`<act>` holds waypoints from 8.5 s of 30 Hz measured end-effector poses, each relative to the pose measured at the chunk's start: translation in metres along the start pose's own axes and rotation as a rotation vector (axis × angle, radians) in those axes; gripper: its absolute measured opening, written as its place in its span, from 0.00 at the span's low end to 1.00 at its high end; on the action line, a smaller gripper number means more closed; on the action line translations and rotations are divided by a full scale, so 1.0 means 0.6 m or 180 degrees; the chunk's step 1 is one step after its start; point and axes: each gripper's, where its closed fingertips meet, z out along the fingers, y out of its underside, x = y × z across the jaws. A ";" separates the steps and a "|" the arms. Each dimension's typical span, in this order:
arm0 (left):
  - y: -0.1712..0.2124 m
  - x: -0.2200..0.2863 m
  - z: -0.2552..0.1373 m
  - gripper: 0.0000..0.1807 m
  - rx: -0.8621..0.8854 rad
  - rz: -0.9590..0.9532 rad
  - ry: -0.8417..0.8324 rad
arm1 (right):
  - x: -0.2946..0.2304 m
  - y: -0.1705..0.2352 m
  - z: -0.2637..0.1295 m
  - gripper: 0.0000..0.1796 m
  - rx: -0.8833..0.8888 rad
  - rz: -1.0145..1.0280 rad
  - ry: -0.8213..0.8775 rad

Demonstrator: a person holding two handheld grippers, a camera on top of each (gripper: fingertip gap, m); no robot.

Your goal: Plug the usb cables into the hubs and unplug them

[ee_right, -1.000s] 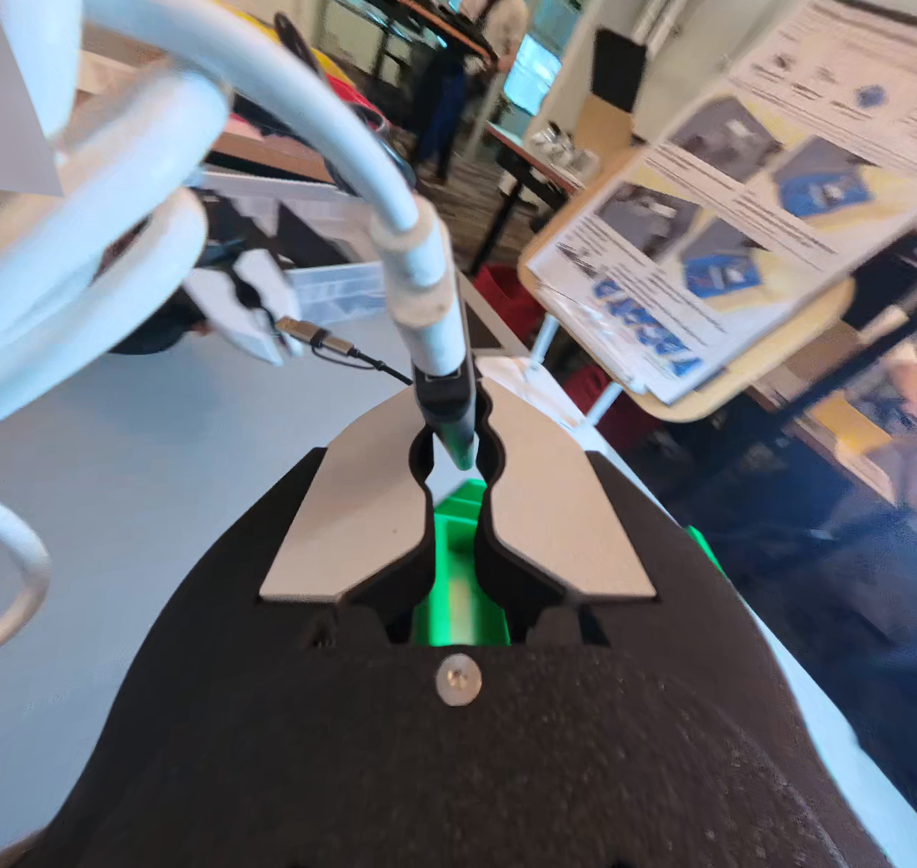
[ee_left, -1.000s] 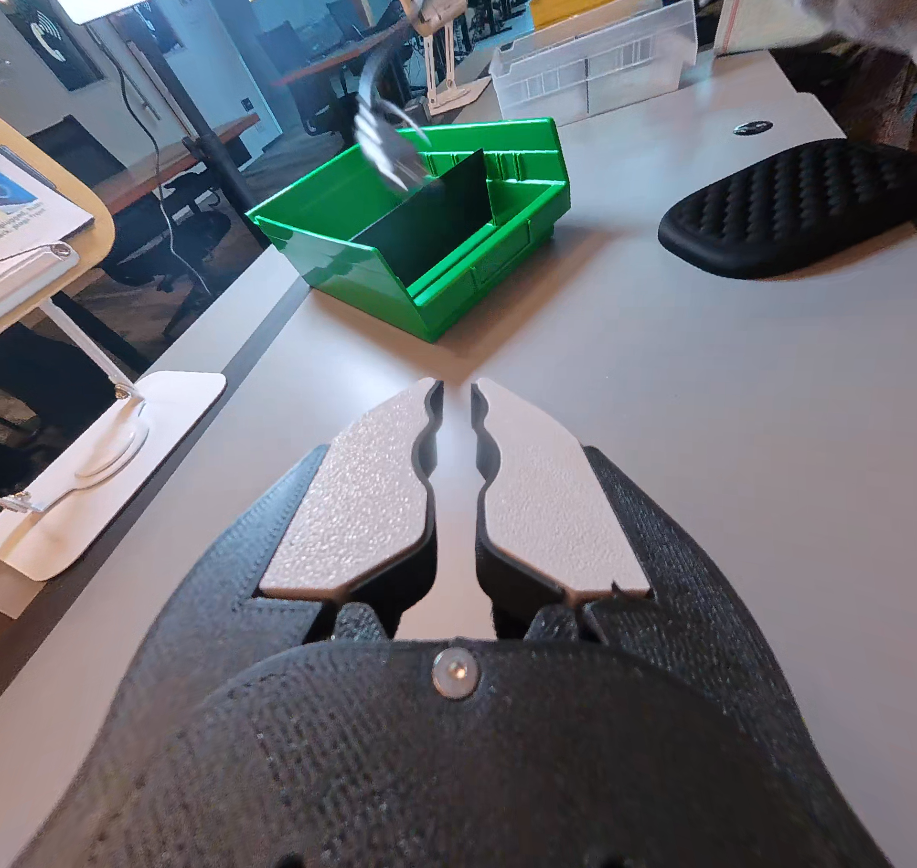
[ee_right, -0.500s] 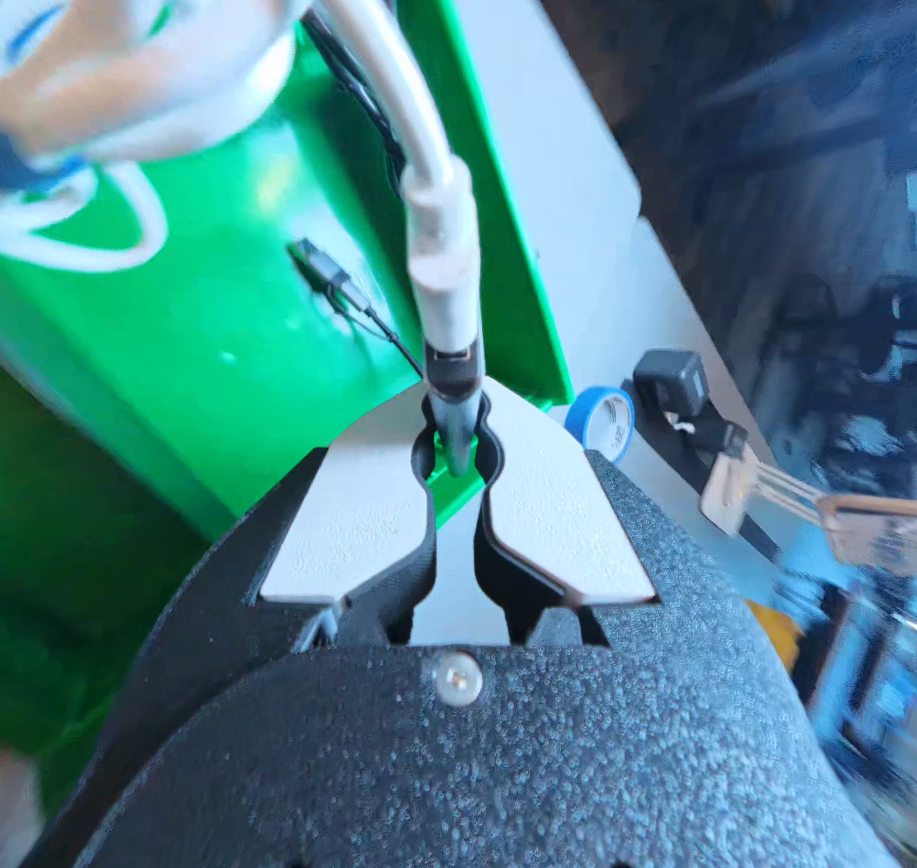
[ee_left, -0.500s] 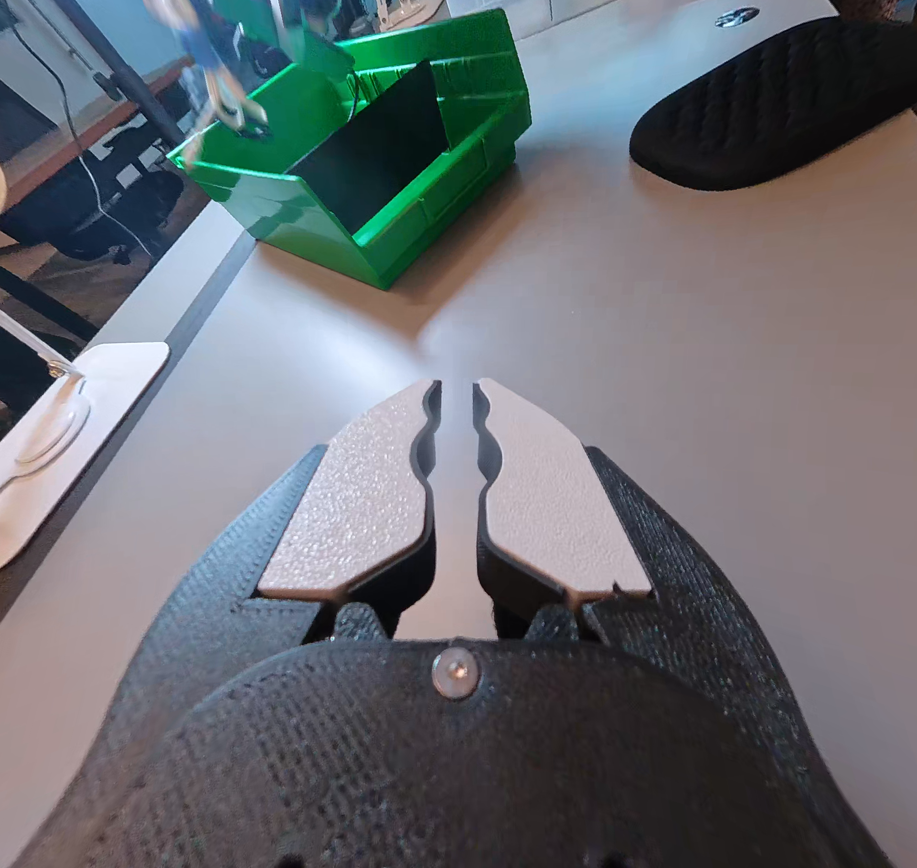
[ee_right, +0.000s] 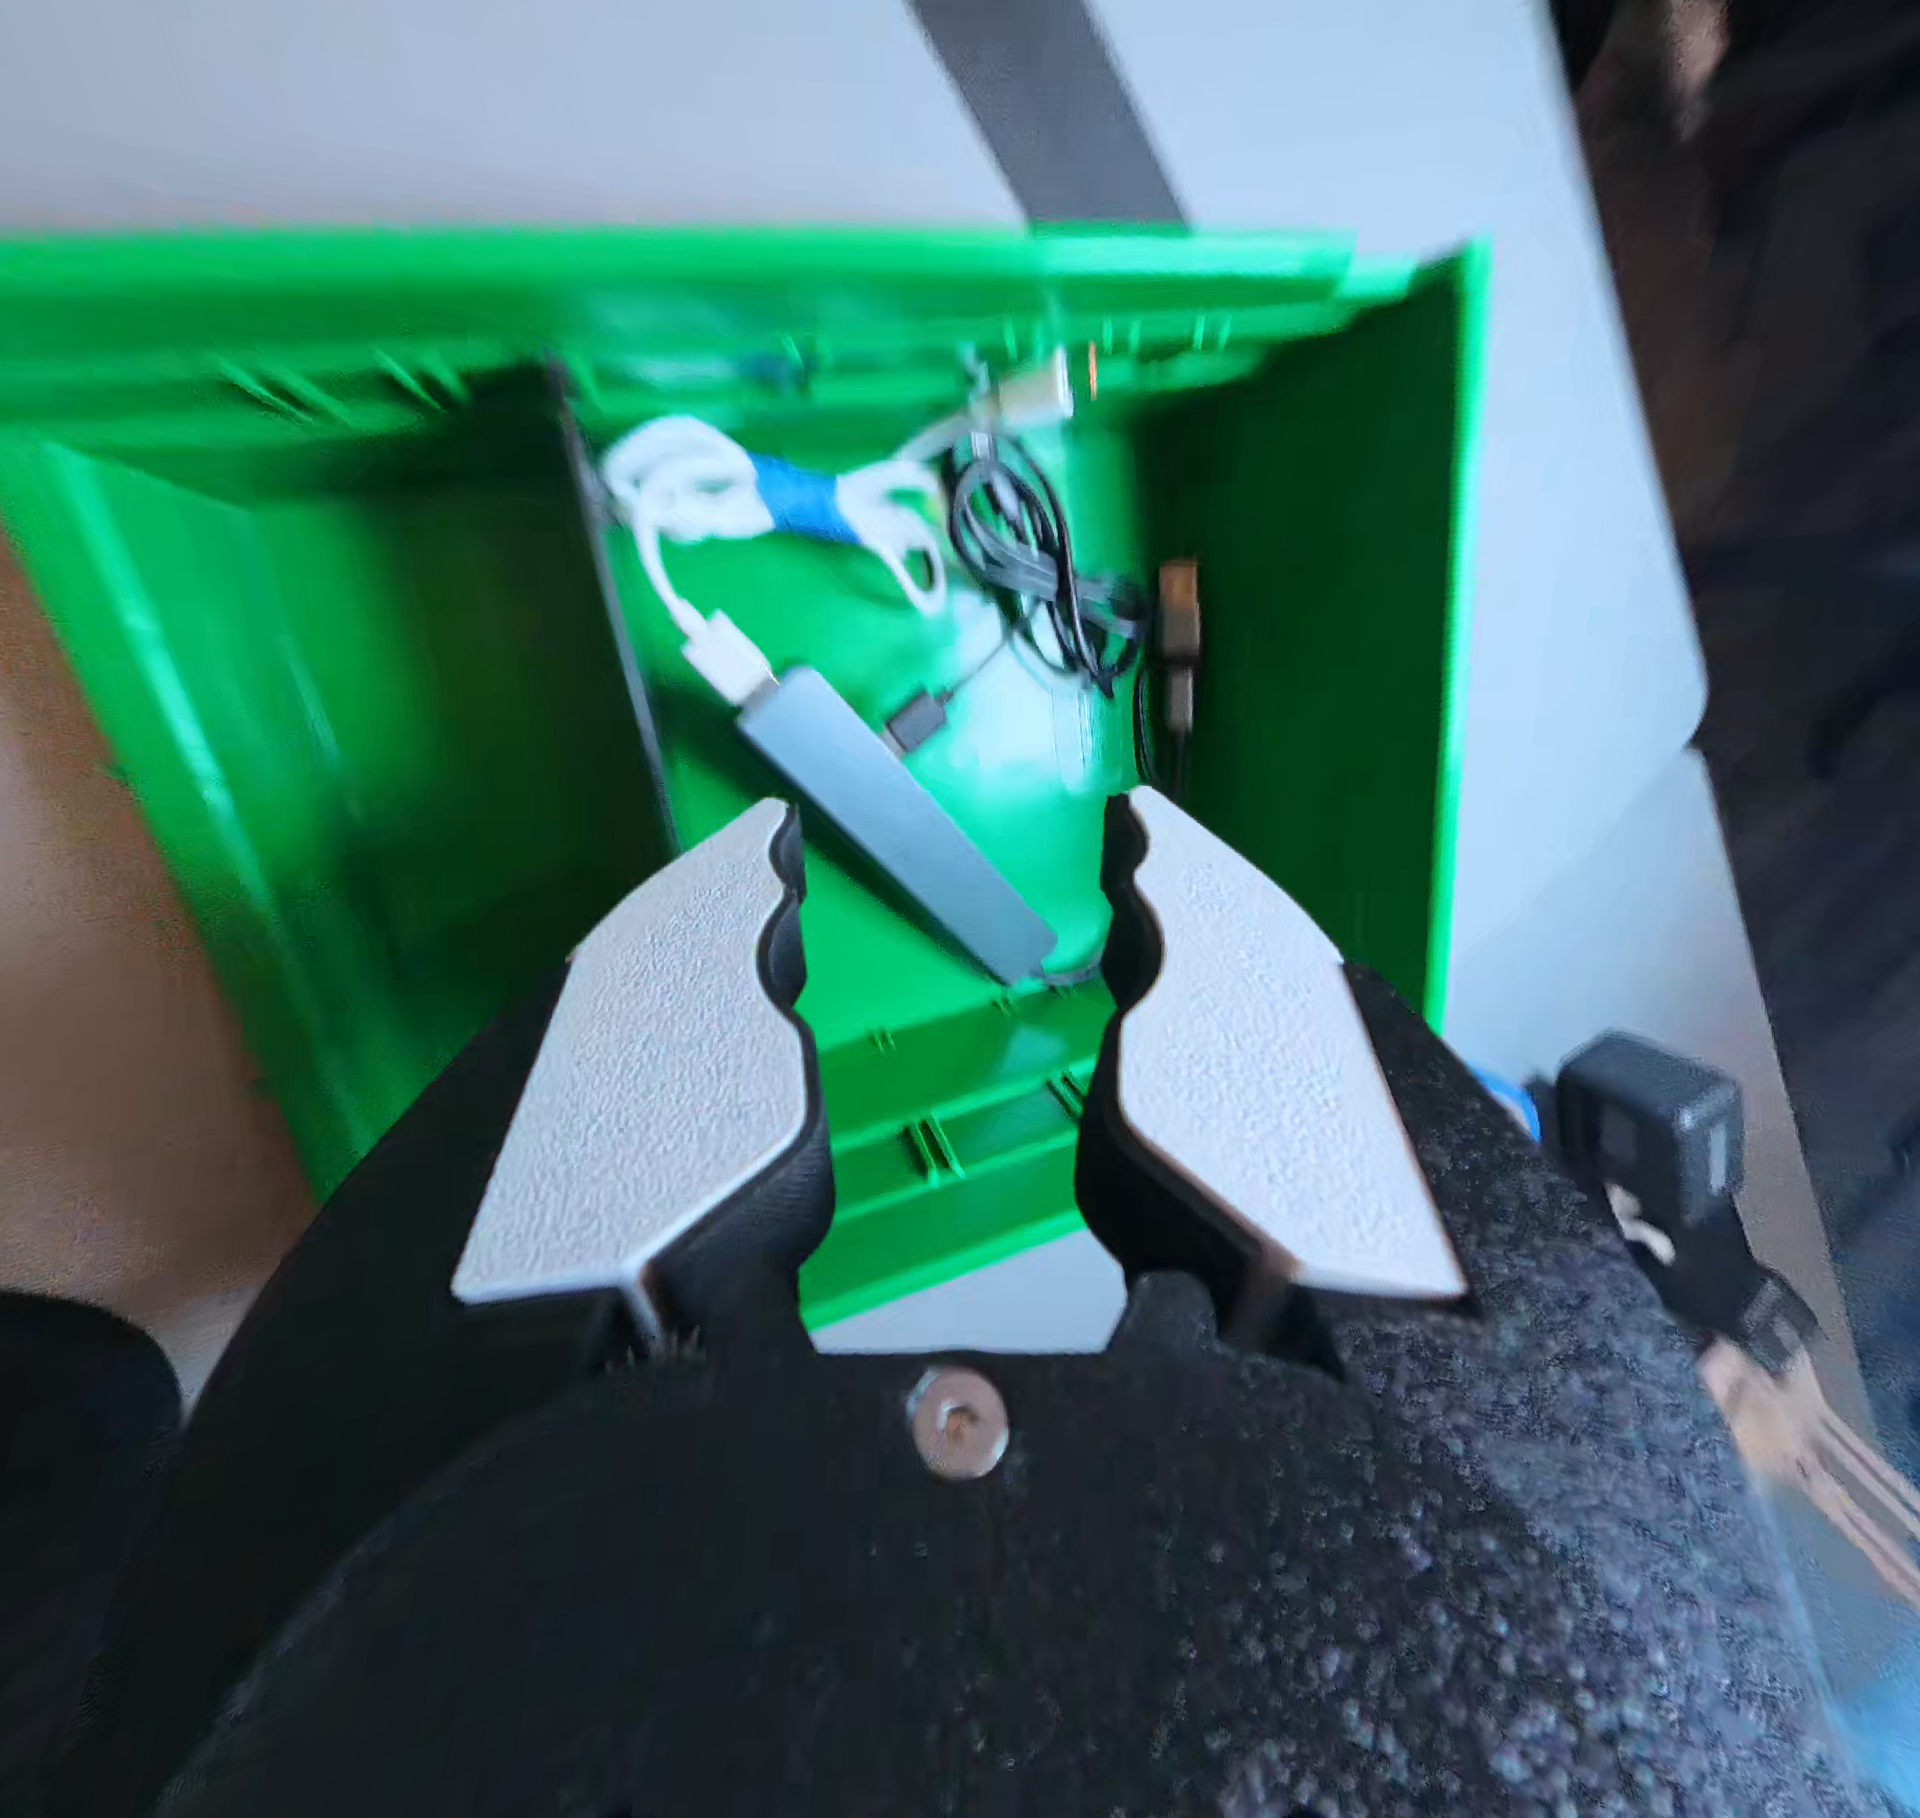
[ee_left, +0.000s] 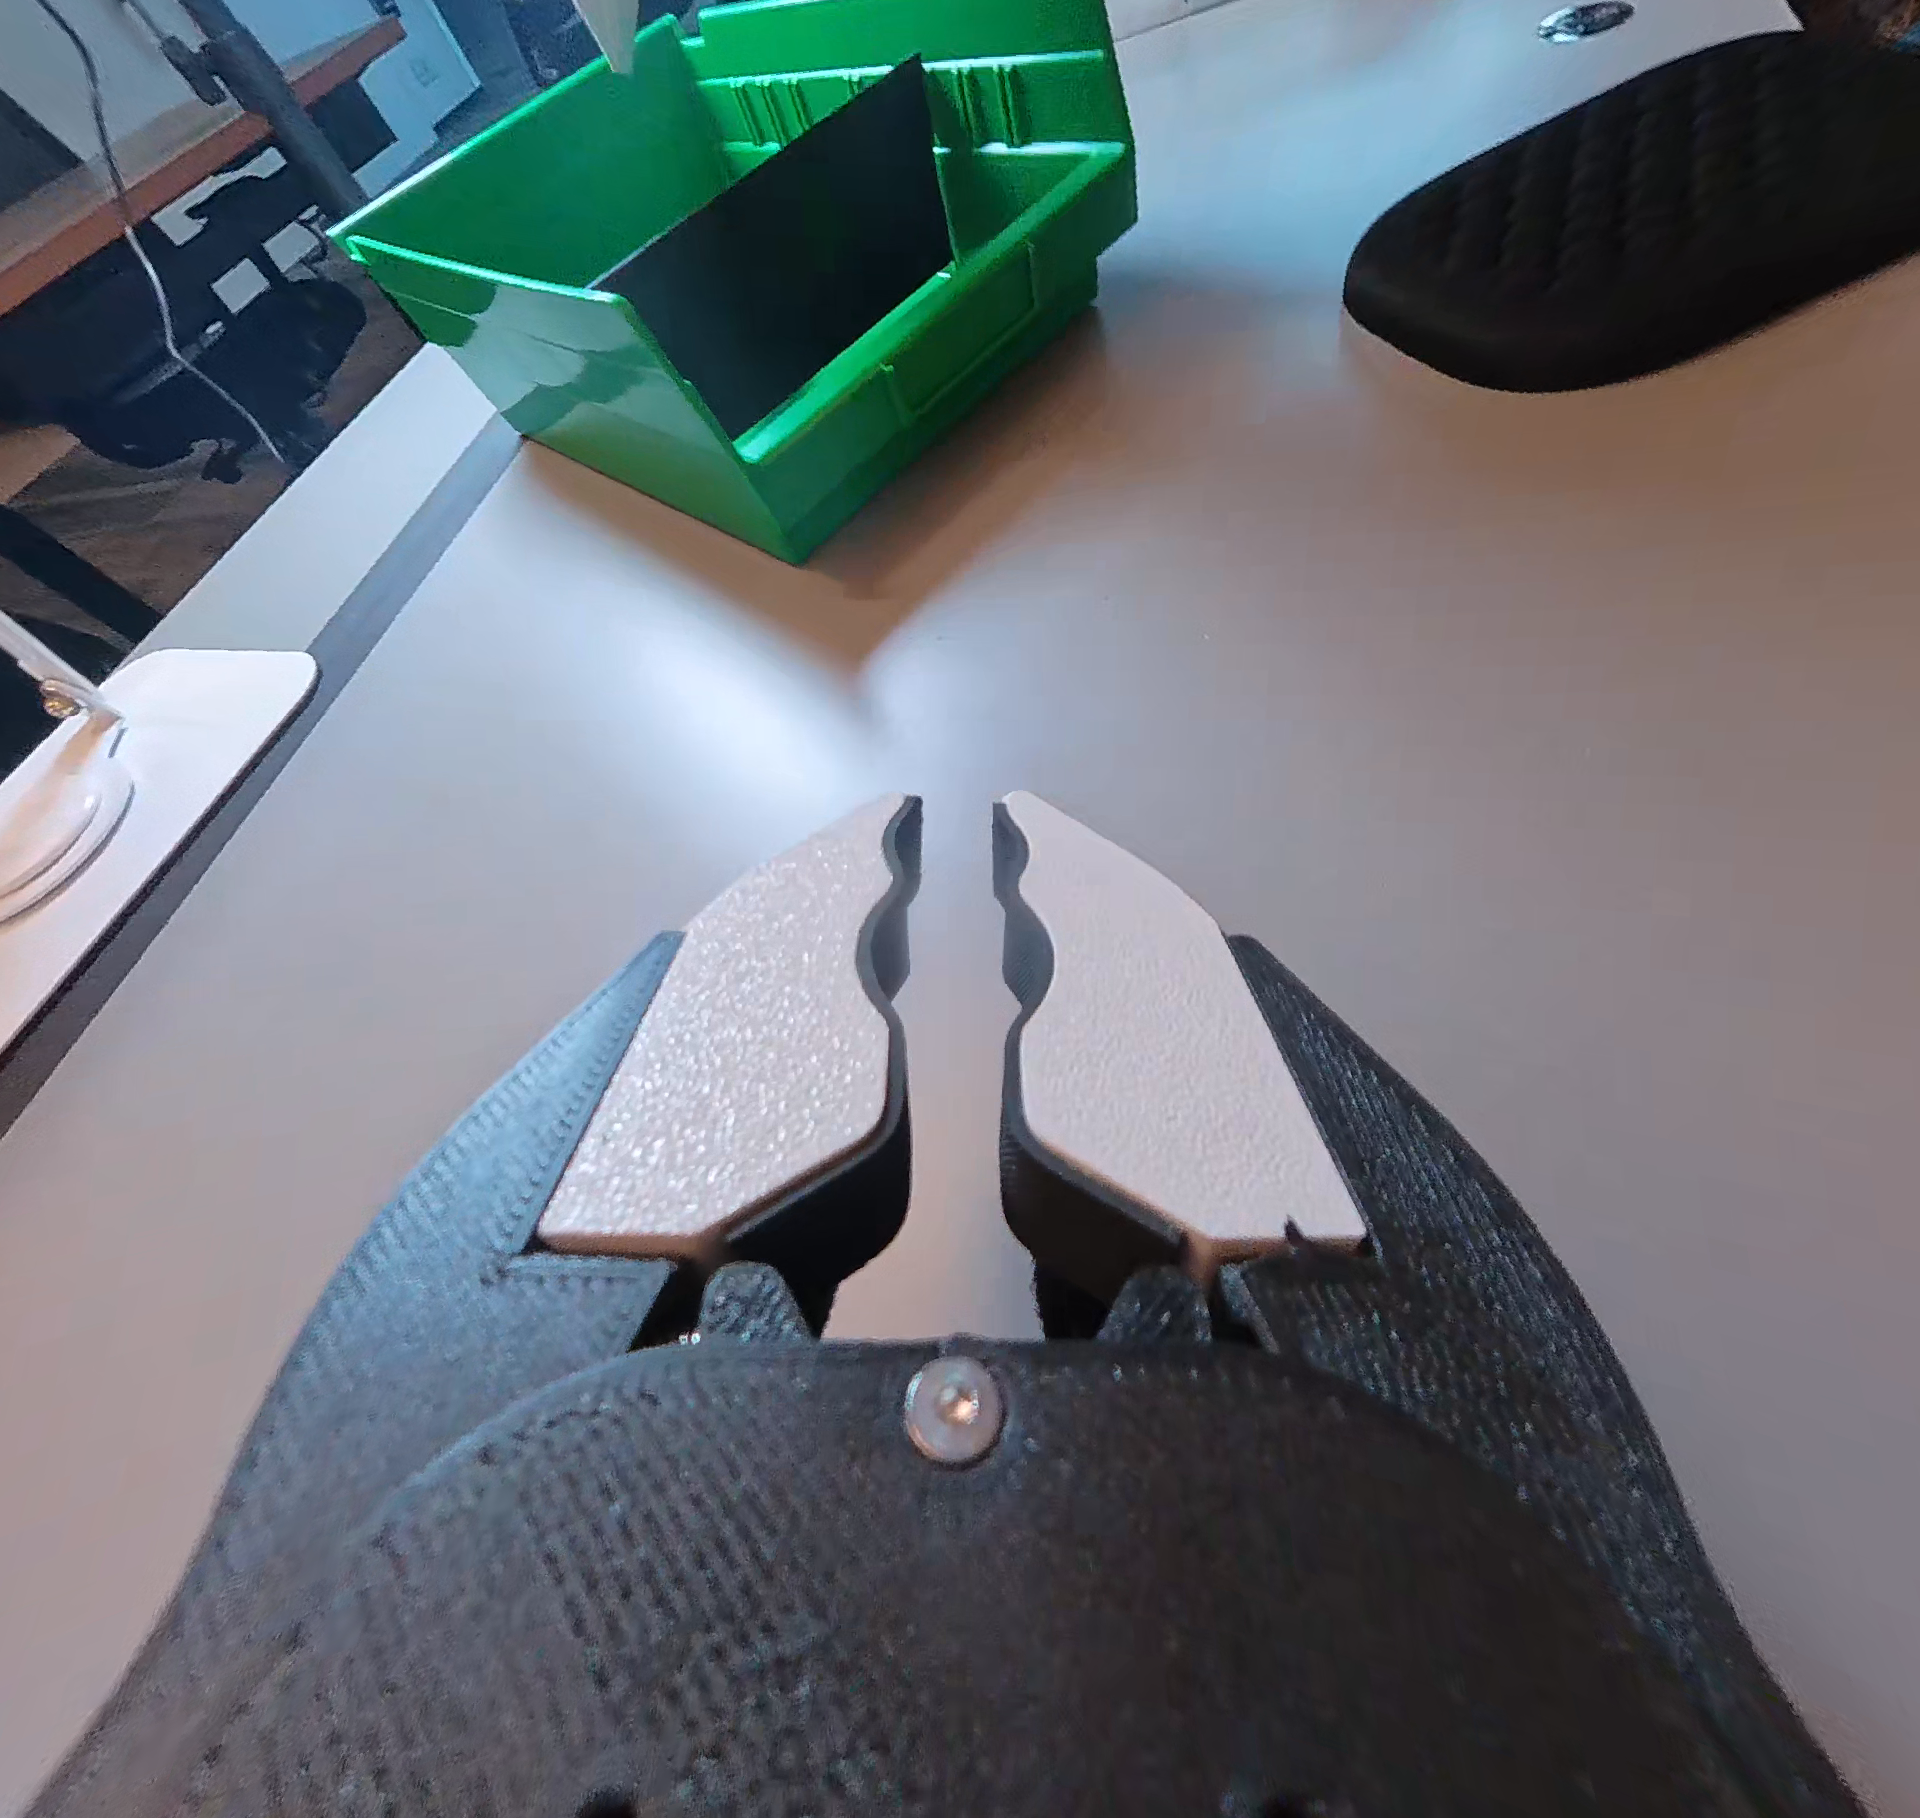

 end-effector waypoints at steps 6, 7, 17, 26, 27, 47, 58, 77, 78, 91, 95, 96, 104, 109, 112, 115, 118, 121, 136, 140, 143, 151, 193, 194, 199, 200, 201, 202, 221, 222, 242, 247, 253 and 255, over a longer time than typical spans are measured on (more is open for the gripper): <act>-0.004 -0.026 -0.009 0.07 0.0087 -0.0139 -0.0232 | -0.117 -0.091 -0.147 0.28 0.2207 0.0274 0.0042; -0.004 -0.030 -0.010 0.07 0.0095 -0.0162 -0.0272 | -0.145 -0.089 -0.161 0.27 0.2482 0.0355 -0.0008; -0.059 -0.171 -0.141 0.06 0.0566 -0.0377 -0.1301 | -0.345 -0.028 -0.074 0.23 0.3148 0.0656 -0.0381; 0.077 -0.442 -0.335 0.16 -0.1392 -0.0324 -0.1337 | -0.366 -0.048 -0.080 0.21 0.3278 0.0621 -0.0953; 0.119 -0.451 -0.335 0.18 -0.1764 -0.0258 -0.1149 | -0.371 -0.047 -0.083 0.21 0.3302 0.0627 -0.1000; 0.387 -0.439 -0.284 0.33 -0.3767 -0.0306 0.0593 | -0.381 -0.028 -0.043 0.20 0.3154 0.0579 -0.1260; 0.190 -0.465 -0.336 0.33 -0.2228 -0.0265 -0.0431 | -0.392 -0.023 -0.063 0.19 0.3248 0.0464 -0.1177; -0.189 0.000 -0.032 0.32 0.1182 -0.0785 0.0795 | -0.518 -0.126 -0.124 0.36 0.3218 -0.0353 -0.1442; -0.181 0.011 -0.017 0.32 0.1135 -0.0869 0.0854 | -0.528 -0.134 -0.119 0.38 0.3170 -0.0412 -0.1470; -0.138 0.034 0.027 0.32 0.1053 -0.1368 0.0811 | -0.571 -0.147 -0.075 0.33 0.3216 0.0163 -0.2189; -0.139 0.023 0.014 0.41 0.1099 -0.1163 0.0598 | -0.575 -0.143 -0.086 0.33 0.3312 0.0222 -0.2374; -0.139 0.015 0.007 0.42 0.1107 -0.1146 0.0547 | -0.572 -0.142 -0.092 0.33 0.3375 0.0250 -0.2371; -0.088 0.012 0.003 0.49 0.0836 -0.1162 0.0663 | -0.503 -0.129 -0.127 0.33 0.3829 0.0456 -0.1996; -0.067 0.076 0.063 0.50 0.0393 -0.0702 0.0773 | -0.521 -0.134 -0.131 0.33 0.3884 0.0403 -0.2137; -0.071 0.085 0.074 0.44 0.0394 -0.0417 0.0650 | -0.532 -0.136 -0.141 0.33 0.3966 0.0308 -0.2117; -0.077 0.083 0.062 0.42 0.0421 -0.0385 0.0687 | -0.533 -0.132 -0.143 0.33 0.3962 0.0268 -0.2158; -0.074 0.080 0.052 0.42 0.0382 -0.0270 0.0661 | -0.539 -0.129 -0.135 0.33 0.3879 0.0174 -0.2163; -0.077 0.090 0.044 0.42 0.0422 -0.0328 0.0813 | -0.545 -0.130 -0.147 0.33 0.4013 0.0168 -0.2296; -0.068 0.107 0.049 0.42 0.0280 -0.0218 0.0859 | -0.544 -0.121 -0.174 0.40 0.4239 0.0207 -0.2578; -0.069 0.107 0.051 0.42 0.0316 -0.0170 0.0840 | -0.543 -0.121 -0.175 0.39 0.4235 0.0176 -0.2524; -0.067 0.108 0.051 0.42 0.0318 -0.0160 0.0837 | -0.544 -0.121 -0.174 0.39 0.4218 0.0172 -0.2527; -0.068 0.097 0.041 0.38 0.0412 -0.0204 0.0839 | -0.528 -0.121 -0.176 0.39 0.4130 0.0361 -0.2529; -0.105 0.116 0.055 0.39 0.0589 -0.0500 0.0954 | -0.538 -0.129 -0.195 0.44 0.4306 0.0440 -0.2169; -0.105 0.116 0.055 0.39 0.0617 -0.0515 0.0964 | -0.538 -0.128 -0.194 0.44 0.4291 0.0423 -0.2153; -0.105 0.128 0.055 0.39 0.0658 -0.0426 0.1038 | -0.539 -0.125 -0.193 0.43 0.4219 0.0370 -0.2185; -0.105 0.130 0.054 0.38 0.0666 -0.0413 0.1053 | -0.538 -0.125 -0.194 0.43 0.4226 0.0376 -0.2197; -0.105 0.129 0.053 0.37 0.0679 -0.0411 0.1055 | -0.536 -0.124 -0.196 0.42 0.4241 0.0383 -0.2202; -0.105 0.127 0.051 0.37 0.0701 -0.0418 0.1052 | -0.534 -0.124 -0.197 0.42 0.4247 0.0399 -0.2209; -0.077 -0.218 -0.235 0.30 0.0049 -0.0291 -0.0872 | -0.433 -0.088 -0.233 0.42 0.4525 0.0589 -0.1787; -0.040 -0.244 -0.254 0.29 -0.0277 -0.0319 -0.0917 | -0.430 -0.087 -0.232 0.42 0.4515 0.0595 -0.1789; 0.307 -0.285 -0.234 0.03 -0.3164 0.0087 -0.0224 | -0.458 -0.093 -0.207 0.42 0.4321 0.0515 -0.2030; 0.310 -0.276 -0.248 0.03 -0.3247 0.0143 -0.0258 | -0.462 -0.092 -0.213 0.42 0.4354 0.0479 -0.2055; 0.235 -0.282 -0.290 0.02 -0.2864 0.0052 -0.0460 | -0.465 -0.091 -0.217 0.42 0.4376 0.0418 -0.2034; 0.191 -0.290 -0.310 0.02 -0.2664 0.0060 -0.0618 | -0.466 -0.092 -0.216 0.42 0.4367 0.0408 -0.2033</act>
